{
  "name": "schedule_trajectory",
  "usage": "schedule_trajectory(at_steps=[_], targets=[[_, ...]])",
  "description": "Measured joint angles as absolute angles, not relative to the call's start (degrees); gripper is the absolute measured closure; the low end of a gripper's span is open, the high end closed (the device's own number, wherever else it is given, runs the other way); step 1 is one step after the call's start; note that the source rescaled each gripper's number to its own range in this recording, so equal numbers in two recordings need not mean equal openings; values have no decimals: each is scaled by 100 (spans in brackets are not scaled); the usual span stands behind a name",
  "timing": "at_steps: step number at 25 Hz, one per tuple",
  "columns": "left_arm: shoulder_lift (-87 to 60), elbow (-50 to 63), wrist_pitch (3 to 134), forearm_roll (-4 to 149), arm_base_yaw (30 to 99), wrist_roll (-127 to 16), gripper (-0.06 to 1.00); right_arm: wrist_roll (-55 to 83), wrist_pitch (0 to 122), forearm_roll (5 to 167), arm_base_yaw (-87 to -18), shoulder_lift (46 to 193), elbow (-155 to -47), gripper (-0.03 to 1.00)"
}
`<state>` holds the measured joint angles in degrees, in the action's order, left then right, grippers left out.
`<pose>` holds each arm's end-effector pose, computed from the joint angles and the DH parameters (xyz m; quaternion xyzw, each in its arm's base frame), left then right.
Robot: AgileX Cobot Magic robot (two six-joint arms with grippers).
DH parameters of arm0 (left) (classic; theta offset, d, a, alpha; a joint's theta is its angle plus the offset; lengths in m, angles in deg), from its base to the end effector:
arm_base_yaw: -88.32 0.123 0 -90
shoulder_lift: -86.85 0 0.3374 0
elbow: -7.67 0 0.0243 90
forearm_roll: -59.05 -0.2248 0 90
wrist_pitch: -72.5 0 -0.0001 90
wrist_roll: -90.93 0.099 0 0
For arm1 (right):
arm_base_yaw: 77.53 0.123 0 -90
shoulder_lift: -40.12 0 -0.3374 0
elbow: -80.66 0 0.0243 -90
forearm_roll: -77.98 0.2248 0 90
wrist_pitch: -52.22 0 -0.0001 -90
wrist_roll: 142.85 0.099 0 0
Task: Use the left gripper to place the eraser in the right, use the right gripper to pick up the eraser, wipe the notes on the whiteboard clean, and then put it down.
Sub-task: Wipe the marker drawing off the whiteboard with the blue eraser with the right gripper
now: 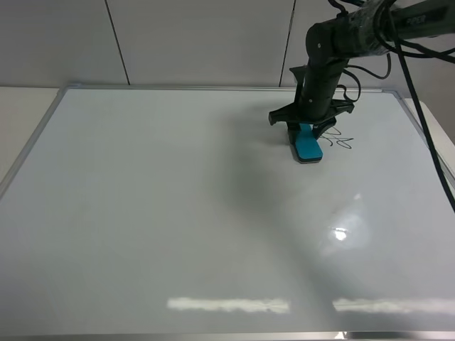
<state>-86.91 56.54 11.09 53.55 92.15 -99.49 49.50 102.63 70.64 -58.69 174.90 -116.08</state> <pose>-0.0770 0.0032 0.2642 -0.1080 0.8426 0.0176 0.5273 0.4456 0.1417 0.1818 -0.0918 0.9893 -0.0242 0.1110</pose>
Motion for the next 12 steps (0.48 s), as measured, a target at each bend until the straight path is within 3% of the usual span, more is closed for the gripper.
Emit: schedule_trajectory(at_steps=[12], targets=[[-8691,5654,1109,5355,9215,-9949,-6,4847,10027,6964,-7267,17490,-11620,93]])
